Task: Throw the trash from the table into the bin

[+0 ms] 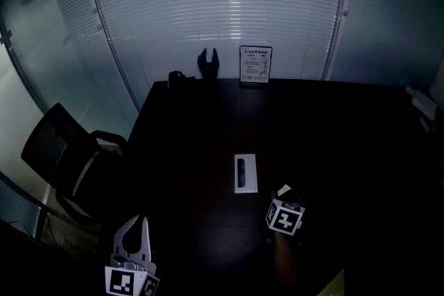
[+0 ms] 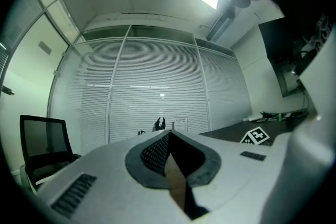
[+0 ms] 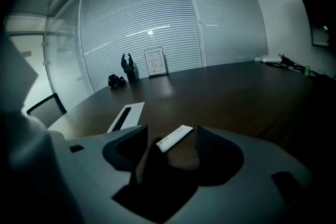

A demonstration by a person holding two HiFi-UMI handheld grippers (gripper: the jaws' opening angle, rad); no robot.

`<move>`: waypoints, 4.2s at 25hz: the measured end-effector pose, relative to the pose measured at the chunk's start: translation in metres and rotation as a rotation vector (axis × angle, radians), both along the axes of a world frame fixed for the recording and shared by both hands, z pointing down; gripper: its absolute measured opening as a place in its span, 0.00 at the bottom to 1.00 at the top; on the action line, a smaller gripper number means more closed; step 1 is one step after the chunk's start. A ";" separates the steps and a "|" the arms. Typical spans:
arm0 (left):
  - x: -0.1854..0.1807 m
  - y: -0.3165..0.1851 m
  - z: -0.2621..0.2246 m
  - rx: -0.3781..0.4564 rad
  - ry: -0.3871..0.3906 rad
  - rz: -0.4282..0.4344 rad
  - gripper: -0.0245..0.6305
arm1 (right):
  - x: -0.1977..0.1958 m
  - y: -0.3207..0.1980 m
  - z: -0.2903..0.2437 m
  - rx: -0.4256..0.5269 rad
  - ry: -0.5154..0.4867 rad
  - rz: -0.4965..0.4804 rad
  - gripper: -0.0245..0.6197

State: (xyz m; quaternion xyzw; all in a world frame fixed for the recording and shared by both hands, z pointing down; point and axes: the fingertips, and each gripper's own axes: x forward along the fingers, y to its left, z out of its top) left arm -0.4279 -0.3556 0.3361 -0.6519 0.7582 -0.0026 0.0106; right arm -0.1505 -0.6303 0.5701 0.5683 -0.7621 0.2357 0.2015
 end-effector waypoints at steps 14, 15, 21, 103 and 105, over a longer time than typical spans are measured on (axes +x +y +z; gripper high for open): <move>-0.006 -0.005 0.010 -0.015 0.008 -0.017 0.04 | 0.004 -0.001 0.028 -0.259 0.166 0.040 0.45; -0.007 -0.005 0.011 -0.017 0.009 -0.018 0.04 | 0.005 0.000 0.029 -0.265 0.167 0.040 0.44; -0.010 -0.006 0.017 -0.029 0.013 -0.026 0.04 | 0.007 -0.005 0.029 -0.247 0.201 0.015 0.18; 0.420 0.182 -0.081 0.222 0.051 0.674 0.04 | 0.348 0.497 -0.326 0.811 0.161 0.166 0.17; 0.449 0.193 -0.082 0.223 0.052 0.704 0.04 | 0.377 0.513 -0.328 0.813 0.172 0.196 0.17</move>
